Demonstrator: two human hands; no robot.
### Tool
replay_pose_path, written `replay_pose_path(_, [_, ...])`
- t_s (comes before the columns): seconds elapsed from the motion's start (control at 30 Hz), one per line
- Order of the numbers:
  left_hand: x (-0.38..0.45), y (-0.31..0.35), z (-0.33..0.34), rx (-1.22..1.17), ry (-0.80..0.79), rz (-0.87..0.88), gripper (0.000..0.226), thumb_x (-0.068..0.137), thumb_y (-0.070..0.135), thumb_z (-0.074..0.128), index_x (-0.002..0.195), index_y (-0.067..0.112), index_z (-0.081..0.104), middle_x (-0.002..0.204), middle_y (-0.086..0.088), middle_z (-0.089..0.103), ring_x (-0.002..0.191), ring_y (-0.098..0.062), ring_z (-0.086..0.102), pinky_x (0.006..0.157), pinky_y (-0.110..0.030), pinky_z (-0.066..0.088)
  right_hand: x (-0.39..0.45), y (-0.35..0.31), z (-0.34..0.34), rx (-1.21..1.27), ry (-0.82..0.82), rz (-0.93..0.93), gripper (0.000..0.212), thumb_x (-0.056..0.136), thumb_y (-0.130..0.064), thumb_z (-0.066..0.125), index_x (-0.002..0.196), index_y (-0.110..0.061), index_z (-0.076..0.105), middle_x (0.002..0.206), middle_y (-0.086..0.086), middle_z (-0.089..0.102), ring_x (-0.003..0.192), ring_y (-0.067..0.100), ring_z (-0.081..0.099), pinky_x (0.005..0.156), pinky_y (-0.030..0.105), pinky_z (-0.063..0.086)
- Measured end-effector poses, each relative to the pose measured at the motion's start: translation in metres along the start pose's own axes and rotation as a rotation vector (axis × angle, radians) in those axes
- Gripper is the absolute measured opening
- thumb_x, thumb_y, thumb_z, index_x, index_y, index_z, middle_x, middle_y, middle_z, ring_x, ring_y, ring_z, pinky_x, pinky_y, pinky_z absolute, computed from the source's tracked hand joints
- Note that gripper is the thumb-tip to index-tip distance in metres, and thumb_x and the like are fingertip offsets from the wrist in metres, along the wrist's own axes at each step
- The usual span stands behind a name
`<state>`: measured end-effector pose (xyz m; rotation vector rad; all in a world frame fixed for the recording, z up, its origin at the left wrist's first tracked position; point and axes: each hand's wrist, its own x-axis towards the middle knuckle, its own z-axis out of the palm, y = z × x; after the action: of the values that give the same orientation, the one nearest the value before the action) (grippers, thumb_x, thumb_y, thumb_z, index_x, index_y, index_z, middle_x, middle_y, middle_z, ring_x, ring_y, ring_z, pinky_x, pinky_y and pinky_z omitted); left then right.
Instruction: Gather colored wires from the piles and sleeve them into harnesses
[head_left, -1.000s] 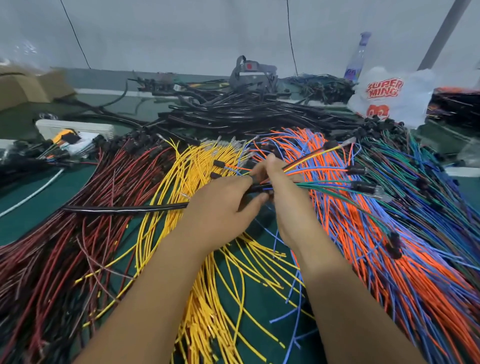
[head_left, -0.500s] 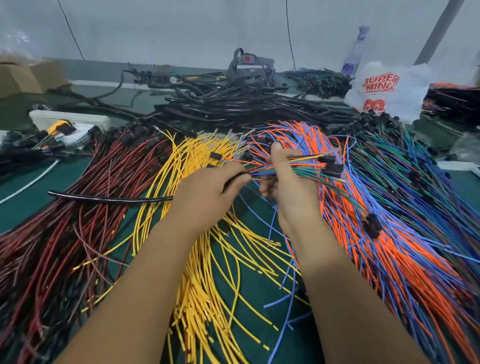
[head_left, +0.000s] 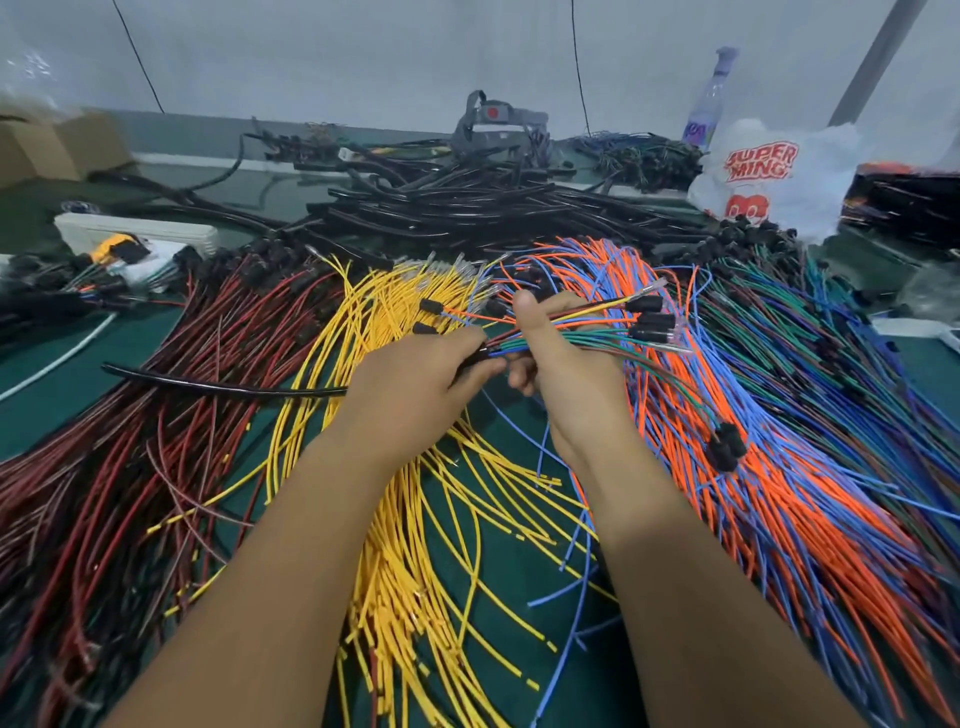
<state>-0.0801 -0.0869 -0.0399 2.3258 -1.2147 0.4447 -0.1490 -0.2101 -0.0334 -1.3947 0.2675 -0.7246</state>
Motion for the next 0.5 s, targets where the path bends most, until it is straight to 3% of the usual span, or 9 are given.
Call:
replay_pose_path(0.1, [-0.0001, 0.0024, 0.0016, -0.039, -0.004, 0.030, 0.022, 0.092, 0.044, 0.039, 0.085, 0.025, 0.048, 0.064, 0.012, 0.042, 0.058, -0.008, 0.041, 0.047, -0.026, 0.027, 0.0008, 0.0025, -0.0013, -0.014, -0.049, -0.006, 0.030, 0.092, -0.024, 0.065, 0.065, -0.023, 0.053, 0.049, -0.004, 0.049, 0.042, 0.008, 0.044, 0.042, 0.017, 0.034])
replay_pose_path(0.2, [0.0018, 0.0043, 0.0031, -0.152, -0.022, 0.022, 0.031, 0.093, 0.039, 0.041, 0.105, 0.017, 0.059, 0.086, 0.005, 0.052, 0.082, -0.014, 0.047, 0.068, -0.033, 0.041, 0.0015, 0.0037, -0.0028, -0.052, -0.077, -0.014, 0.028, 0.092, -0.023, 0.065, 0.065, -0.024, 0.056, 0.054, -0.007, 0.049, 0.048, 0.007, 0.043, 0.047, 0.015, 0.037])
replay_pose_path(0.27, [0.0041, 0.0052, 0.0031, -0.189, 0.012, 0.032, 0.025, 0.096, 0.031, 0.048, 0.108, 0.013, 0.060, 0.091, 0.001, 0.052, 0.090, -0.018, 0.047, 0.077, -0.039, 0.042, 0.0015, 0.0026, -0.0017, -0.044, -0.076, 0.025, 0.028, 0.091, -0.028, 0.066, 0.064, -0.028, 0.060, 0.058, -0.008, 0.049, 0.050, 0.007, 0.042, 0.050, 0.016, 0.035])
replay_pose_path(0.4, [0.0062, 0.0043, 0.0004, -0.144, 0.119, 0.011, 0.022, 0.095, 0.025, 0.055, 0.109, 0.010, 0.063, 0.091, -0.004, 0.057, 0.087, -0.025, 0.052, 0.074, -0.045, 0.044, 0.0027, -0.0049, -0.0019, 0.438, -0.099, 0.198, 0.019, 0.076, -0.043, 0.068, 0.073, -0.024, 0.067, 0.070, -0.006, 0.061, 0.052, 0.007, 0.046, 0.051, 0.017, 0.039])
replay_pose_path(0.5, [0.0031, 0.0024, -0.0003, -0.094, 0.119, -0.011, 0.027, 0.097, 0.033, 0.049, 0.113, 0.016, 0.062, 0.094, -0.001, 0.061, 0.085, -0.023, 0.055, 0.071, -0.041, 0.046, 0.0055, -0.0035, -0.0046, 0.526, -0.071, 0.223, 0.039, 0.093, -0.041, 0.053, 0.063, -0.020, 0.066, 0.059, -0.003, 0.059, 0.049, 0.008, 0.049, 0.047, 0.017, 0.042])
